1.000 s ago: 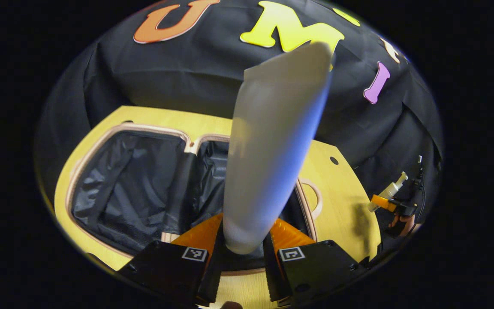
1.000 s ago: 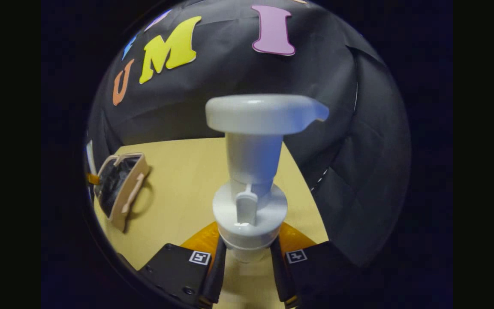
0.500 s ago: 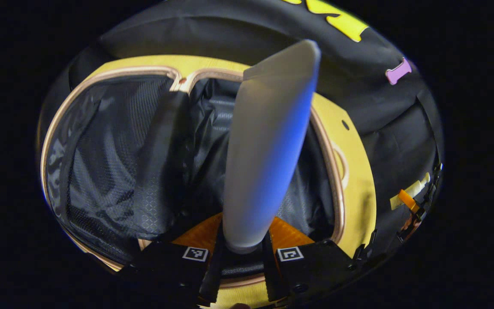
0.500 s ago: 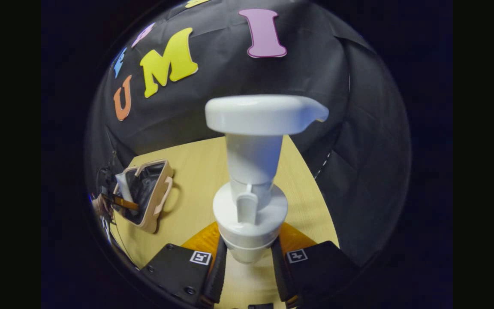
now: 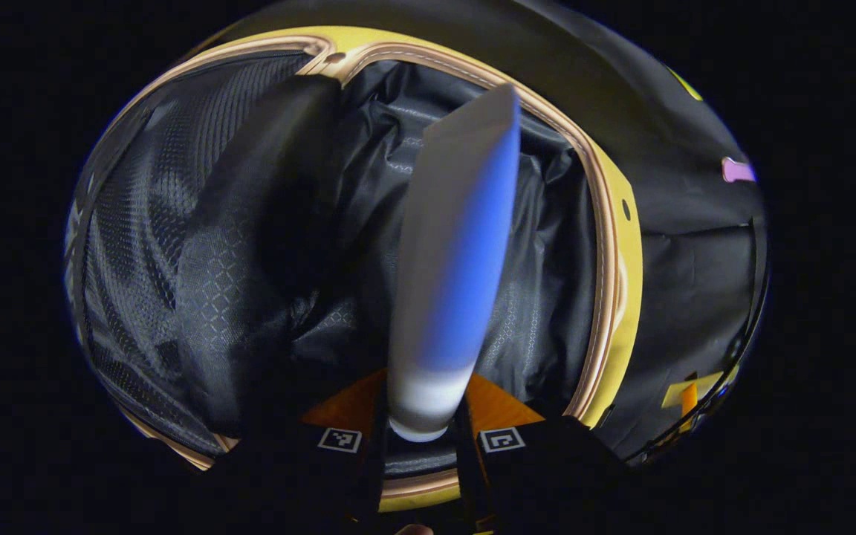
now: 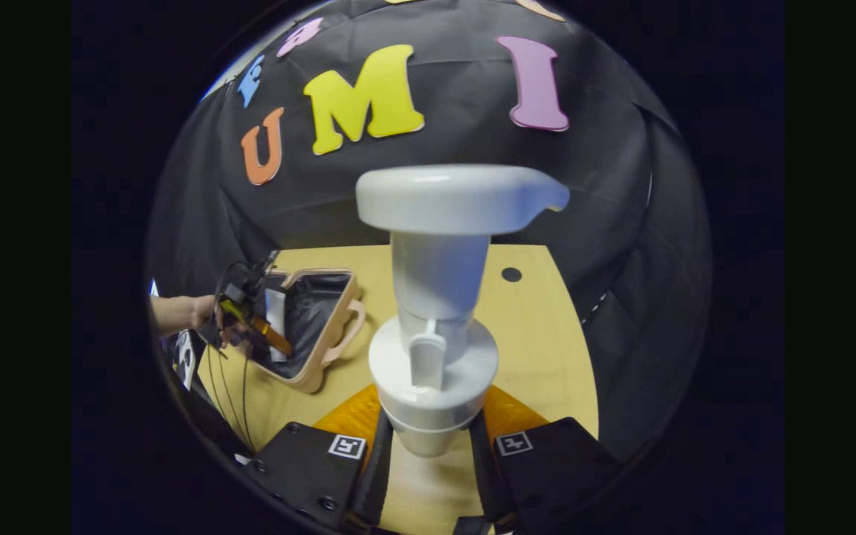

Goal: First open the suitcase, pack the skin care products into it, and then close the suitcase.

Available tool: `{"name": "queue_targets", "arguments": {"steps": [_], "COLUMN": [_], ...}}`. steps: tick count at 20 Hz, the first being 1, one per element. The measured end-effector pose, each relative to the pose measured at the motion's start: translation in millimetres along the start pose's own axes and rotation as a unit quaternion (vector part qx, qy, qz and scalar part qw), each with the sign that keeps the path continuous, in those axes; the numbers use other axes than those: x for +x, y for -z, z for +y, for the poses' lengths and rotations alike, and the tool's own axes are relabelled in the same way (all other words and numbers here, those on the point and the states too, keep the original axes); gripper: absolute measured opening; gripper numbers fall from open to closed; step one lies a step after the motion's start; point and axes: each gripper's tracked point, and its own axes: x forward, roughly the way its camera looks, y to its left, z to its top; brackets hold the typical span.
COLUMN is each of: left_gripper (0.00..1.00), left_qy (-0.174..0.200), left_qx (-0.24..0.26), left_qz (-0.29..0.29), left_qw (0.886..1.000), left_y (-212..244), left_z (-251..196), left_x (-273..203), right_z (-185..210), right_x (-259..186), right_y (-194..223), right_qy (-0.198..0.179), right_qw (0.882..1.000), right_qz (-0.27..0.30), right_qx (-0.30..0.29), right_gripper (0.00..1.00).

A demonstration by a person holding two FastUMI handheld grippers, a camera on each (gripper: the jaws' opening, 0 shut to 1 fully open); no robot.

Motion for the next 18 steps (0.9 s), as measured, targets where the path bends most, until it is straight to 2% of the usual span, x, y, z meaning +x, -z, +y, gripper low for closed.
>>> {"name": "queue_targets", "arguments": {"steps": [1, 4, 5, 6, 7, 8, 10, 11, 12, 13, 14, 15, 16, 17, 18], "left_gripper": [0.44, 0.47, 0.56, 0.49, 0.58, 0.54, 0.66, 0.69, 0.82, 0.87, 0.99, 1.0, 0.94, 1.0, 1.0], "left_qy": [-0.002, -0.01, -0.011, -0.01, -0.01, -0.006, 0.006, 0.01, 0.014, 0.023, 0.03, 0.036, 0.04, 0.046, 0.045], "left_qx": [-0.006, -0.003, -0.002, -0.004, -0.007, -0.009, 0.003, 0.006, 0.009, 0.013, 0.02, 0.027, 0.038, 0.054, 0.069], "left_qz": [0.002, 0.005, 0.006, 0.006, 0.006, 0.008, -0.003, -0.006, -0.014, -0.032, -0.052, -0.078, -0.107, -0.141, -0.167], "left_qw": [1.0, 1.0, 1.0, 1.0, 1.0, 1.0, 1.0, 1.0, 1.0, 0.999, 0.998, 0.996, 0.993, 0.988, 0.982], "left_y": [-0.9, -0.8, -0.6, -0.5, 0.9, 4.4, 9.3, 13.1, 17.2, 19.6, 23.2, 26.6, 27.5, 30.7, 39.9], "left_z": [0.6, -0.8, -1.2, -1.9, -3.1, -6.5, -12.5, -13.3, -14.0, -16.2, -20.5, -23.1, -24.8, -26.2, -27.7], "left_x": [0.9, 0.6, 1.1, 0.9, -0.3, -3.2, -12.2, -19.6, -30.0, -40.3, -50.3, -63.4, -74.0, -86.6, -97.5], "right_z": [13.6, 46.9, 55.7, 64.1, 72.3, 79.7, 93.8, 102.1, 112.6, 125.2, 140.2, 154.9, 170.7, 188.6, 207.2], "right_x": [-0.9, 9.7, 11.2, 11.3, 11.8, 13.4, 18.4, 23.1, 27.8, 33.6, 41.9, 51.9, 64.3, 77.2, 89.6], "right_y": [-0.1, 15.2, 19.2, 21.5, 22.1, 19.5, 11.9, 6.7, 1.1, -3.5, -9.8, -15.0, -18.0, -17.7, -15.9], "right_qy": [-0.016, -0.045, -0.05, -0.056, -0.062, -0.066, -0.07, -0.075, -0.084, -0.095, -0.107, -0.116, -0.125, -0.136, -0.15], "right_qw": [1.0, 0.999, 0.998, 0.998, 0.997, 0.997, 0.996, 0.996, 0.995, 0.994, 0.992, 0.991, 0.989, 0.986, 0.983], "right_qz": [0.0, 0.026, 0.033, 0.037, 0.039, 0.039, 0.04, 0.039, 0.04, 0.042, 0.045, 0.05, 0.059, 0.073, 0.088], "right_qx": [0.004, 0.008, 0.005, 0.002, -0.003, -0.009, -0.023, -0.028, -0.033, -0.038, -0.043, -0.048, -0.052, -0.058, -0.064], "right_gripper": [0.46, 0.46, 0.46, 0.43, 0.43, 0.46, 0.46, 0.46, 0.46, 0.43, 0.46, 0.46, 0.46, 0.43, 0.46]}}
